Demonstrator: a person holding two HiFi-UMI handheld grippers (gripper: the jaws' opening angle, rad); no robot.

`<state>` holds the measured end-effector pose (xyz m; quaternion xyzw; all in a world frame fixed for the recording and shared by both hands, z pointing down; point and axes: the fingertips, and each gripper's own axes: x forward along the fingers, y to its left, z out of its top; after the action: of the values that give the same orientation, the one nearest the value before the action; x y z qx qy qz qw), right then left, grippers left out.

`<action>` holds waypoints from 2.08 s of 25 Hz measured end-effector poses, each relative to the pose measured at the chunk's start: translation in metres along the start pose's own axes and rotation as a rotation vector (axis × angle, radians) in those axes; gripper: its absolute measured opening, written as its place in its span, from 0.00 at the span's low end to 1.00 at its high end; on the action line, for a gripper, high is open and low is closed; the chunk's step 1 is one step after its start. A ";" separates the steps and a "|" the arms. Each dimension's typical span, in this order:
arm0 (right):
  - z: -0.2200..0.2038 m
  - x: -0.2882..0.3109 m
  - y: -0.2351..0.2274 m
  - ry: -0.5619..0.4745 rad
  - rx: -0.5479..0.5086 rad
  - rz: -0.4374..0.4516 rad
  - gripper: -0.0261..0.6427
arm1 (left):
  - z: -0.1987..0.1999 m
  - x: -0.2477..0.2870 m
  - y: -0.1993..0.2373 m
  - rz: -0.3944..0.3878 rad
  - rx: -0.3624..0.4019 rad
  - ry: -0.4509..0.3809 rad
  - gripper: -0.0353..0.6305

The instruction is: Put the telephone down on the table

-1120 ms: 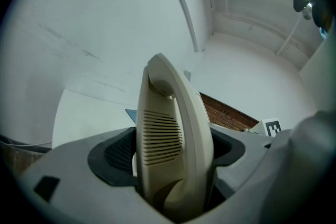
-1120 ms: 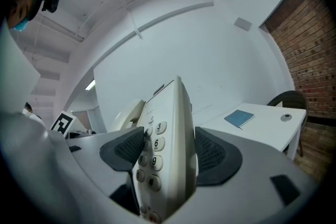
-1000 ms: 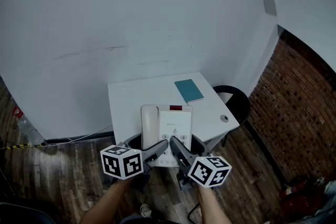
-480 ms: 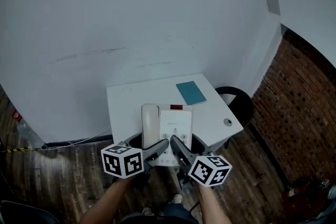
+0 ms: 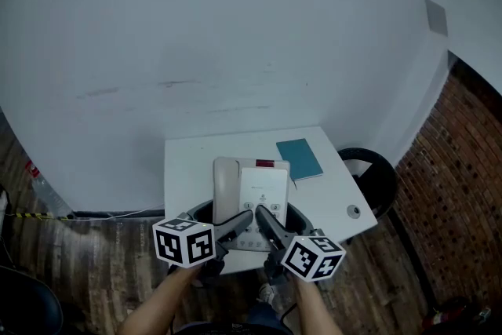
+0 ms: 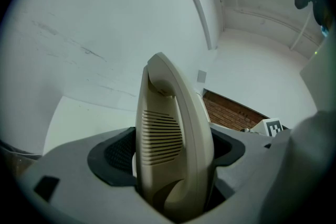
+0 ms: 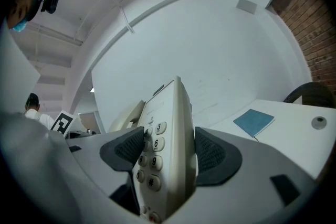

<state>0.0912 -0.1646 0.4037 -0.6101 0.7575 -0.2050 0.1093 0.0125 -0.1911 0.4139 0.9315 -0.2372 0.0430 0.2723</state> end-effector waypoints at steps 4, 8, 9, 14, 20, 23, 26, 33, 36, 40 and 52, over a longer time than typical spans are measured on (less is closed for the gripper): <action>0.018 0.032 -0.034 0.028 0.010 0.048 0.49 | 0.016 0.040 0.014 0.055 -0.012 -0.017 0.66; 0.035 0.063 -0.067 0.065 0.021 0.096 0.49 | 0.031 0.080 0.027 0.110 -0.033 -0.030 0.66; 0.038 0.070 -0.074 0.077 0.023 0.109 0.49 | 0.034 0.088 0.030 0.126 -0.040 -0.033 0.66; 0.053 0.100 -0.108 0.124 0.033 0.169 0.49 | 0.045 0.127 0.042 0.197 -0.062 -0.050 0.66; 0.061 0.127 -0.136 0.173 0.034 0.237 0.49 | 0.051 0.159 0.055 0.272 -0.087 -0.074 0.66; 0.060 0.141 -0.146 0.201 0.036 0.267 0.49 | 0.052 0.169 0.065 0.306 -0.103 -0.083 0.66; 0.050 0.154 -0.151 0.232 0.046 0.286 0.49 | 0.047 0.173 0.079 0.342 -0.125 -0.073 0.66; 0.015 0.182 -0.162 0.315 0.084 0.280 0.49 | 0.025 0.179 0.116 0.383 -0.193 -0.016 0.66; -0.001 0.194 -0.172 0.348 0.108 0.254 0.49 | 0.015 0.187 0.135 0.381 -0.224 0.016 0.66; -0.020 0.210 -0.184 0.380 0.141 0.213 0.49 | 0.004 0.198 0.158 0.365 -0.266 0.059 0.66; -0.073 0.241 -0.208 0.463 0.181 0.105 0.49 | -0.036 0.217 0.212 0.330 -0.365 0.181 0.66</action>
<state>0.1882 -0.4212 0.5817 -0.4944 0.7717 -0.4001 -0.0026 0.1070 -0.4200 0.5930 0.8081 -0.3642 0.1267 0.4452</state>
